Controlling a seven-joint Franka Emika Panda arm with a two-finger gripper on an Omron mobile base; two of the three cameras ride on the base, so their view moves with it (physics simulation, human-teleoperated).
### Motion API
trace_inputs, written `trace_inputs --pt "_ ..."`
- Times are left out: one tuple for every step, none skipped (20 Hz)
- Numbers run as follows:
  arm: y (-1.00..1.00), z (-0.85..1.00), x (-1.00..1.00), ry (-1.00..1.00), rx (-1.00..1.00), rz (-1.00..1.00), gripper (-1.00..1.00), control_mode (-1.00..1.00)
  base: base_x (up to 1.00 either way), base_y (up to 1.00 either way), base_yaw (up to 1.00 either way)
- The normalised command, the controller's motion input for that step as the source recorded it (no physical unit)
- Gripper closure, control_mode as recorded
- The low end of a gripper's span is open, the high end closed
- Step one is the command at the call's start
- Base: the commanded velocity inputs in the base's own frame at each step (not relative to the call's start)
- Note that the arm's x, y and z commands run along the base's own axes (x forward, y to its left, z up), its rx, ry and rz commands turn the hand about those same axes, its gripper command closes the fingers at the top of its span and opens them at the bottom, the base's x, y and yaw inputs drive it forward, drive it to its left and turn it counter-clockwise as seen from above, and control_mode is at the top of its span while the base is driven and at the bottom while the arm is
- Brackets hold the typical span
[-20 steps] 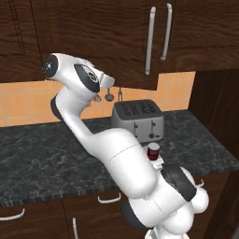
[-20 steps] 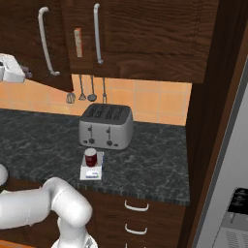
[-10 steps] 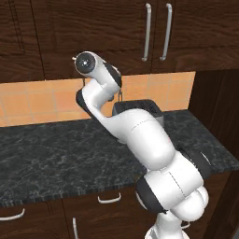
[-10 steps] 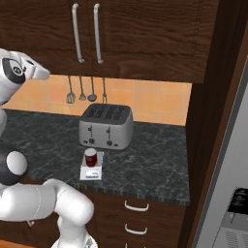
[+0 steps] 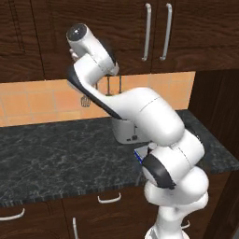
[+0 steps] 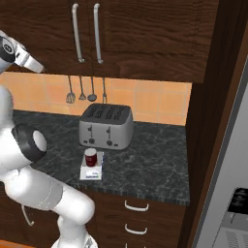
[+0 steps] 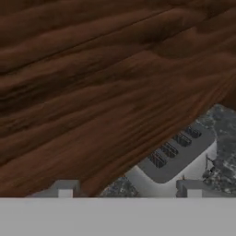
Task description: Pick the canned food and place it on the digital scale for weighing, and close the cabinet.
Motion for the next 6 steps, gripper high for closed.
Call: trace_inputs --pt "0.0 -0.01 1.0 -0.05 0.18 0.06 -1.0 -1.0 0.0 0.0 0.0" --pt "-0.02 0.0 1.0 -0.07 0.18 0.06 -1.0 -1.0 0.0 0.0 0.0" --pt "-0.11 0.0 1.0 -0.08 0.18 0.05 -1.0 -1.0 0.0 0.0 0.0" --pt "-0.29 0.0 1.0 -0.15 0.19 0.06 -1.0 -1.0 0.0 0.0 0.0" --pt "-0.55 0.0 0.61 -0.33 0.23 0.1 -1.0 -1.0 0.0 0.0 0.0" --pt "-0.84 -0.11 0.08 -0.5 0.28 0.14 -1.0 -1.0 0.0 0.0 0.0"
